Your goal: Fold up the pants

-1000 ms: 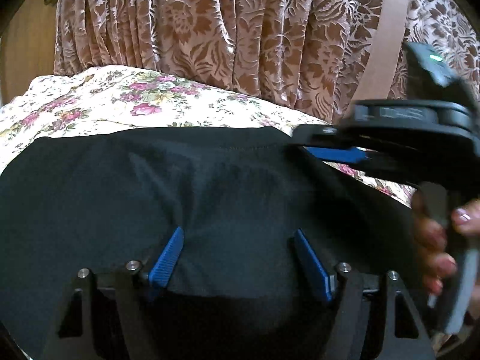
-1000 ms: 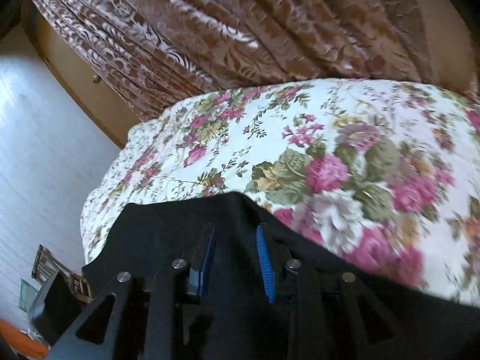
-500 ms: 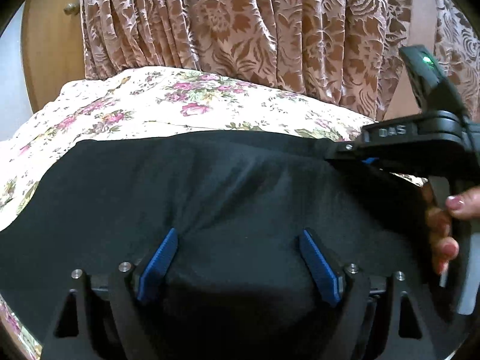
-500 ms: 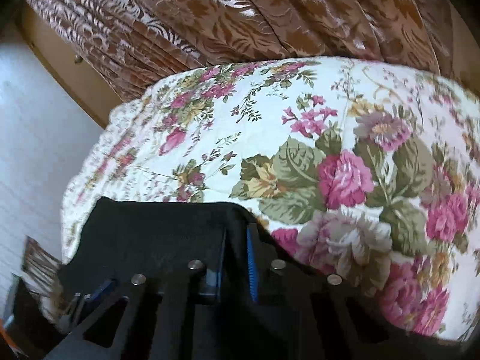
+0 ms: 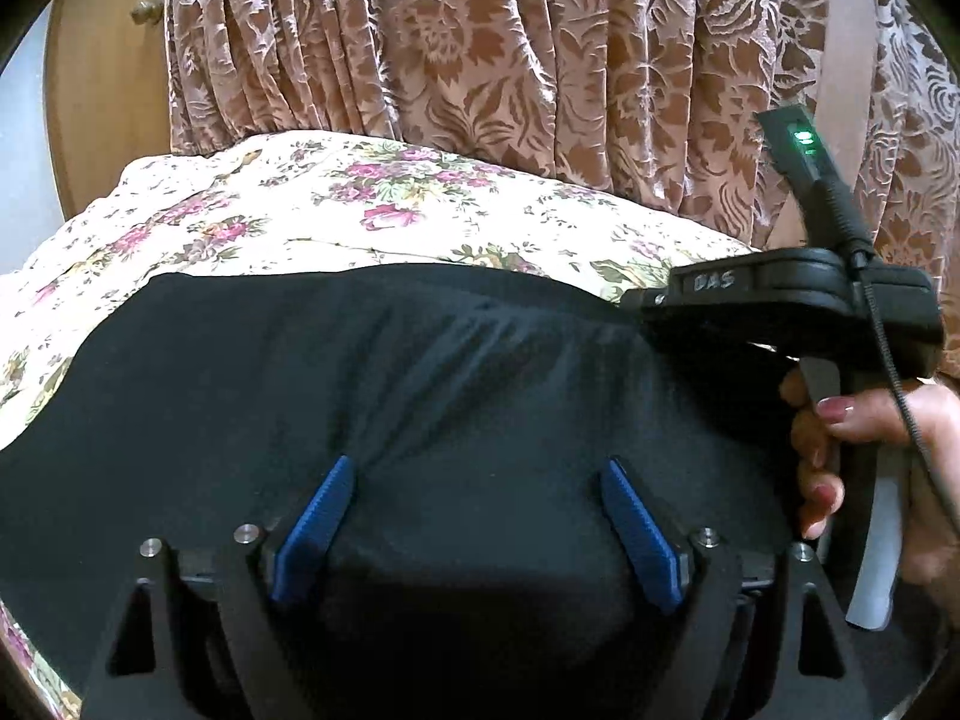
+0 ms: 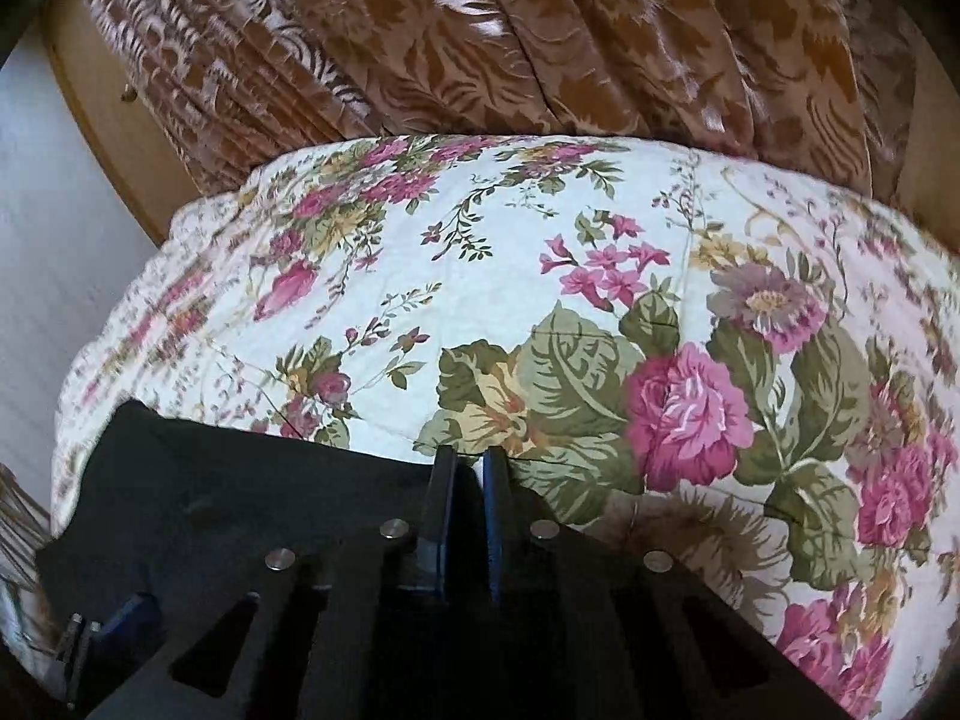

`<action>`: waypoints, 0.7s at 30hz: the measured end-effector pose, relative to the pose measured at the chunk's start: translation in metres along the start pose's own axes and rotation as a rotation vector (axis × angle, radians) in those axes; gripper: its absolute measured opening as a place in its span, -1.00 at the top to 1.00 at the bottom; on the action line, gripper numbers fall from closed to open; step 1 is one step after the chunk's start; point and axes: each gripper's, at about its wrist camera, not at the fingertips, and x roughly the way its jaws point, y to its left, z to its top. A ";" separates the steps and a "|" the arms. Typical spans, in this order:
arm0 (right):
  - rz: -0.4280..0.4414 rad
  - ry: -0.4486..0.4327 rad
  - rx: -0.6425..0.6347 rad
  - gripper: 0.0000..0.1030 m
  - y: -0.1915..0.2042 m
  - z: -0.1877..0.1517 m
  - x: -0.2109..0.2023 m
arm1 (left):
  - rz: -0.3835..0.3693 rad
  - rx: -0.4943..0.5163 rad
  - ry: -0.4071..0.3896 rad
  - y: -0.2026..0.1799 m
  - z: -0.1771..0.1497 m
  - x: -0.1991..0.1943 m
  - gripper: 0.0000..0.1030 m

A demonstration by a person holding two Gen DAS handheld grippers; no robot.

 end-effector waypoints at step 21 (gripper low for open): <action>-0.140 -0.138 -0.035 0.40 -0.031 -0.082 -0.140 | -0.032 -0.036 -0.016 0.001 0.000 -0.016 -0.64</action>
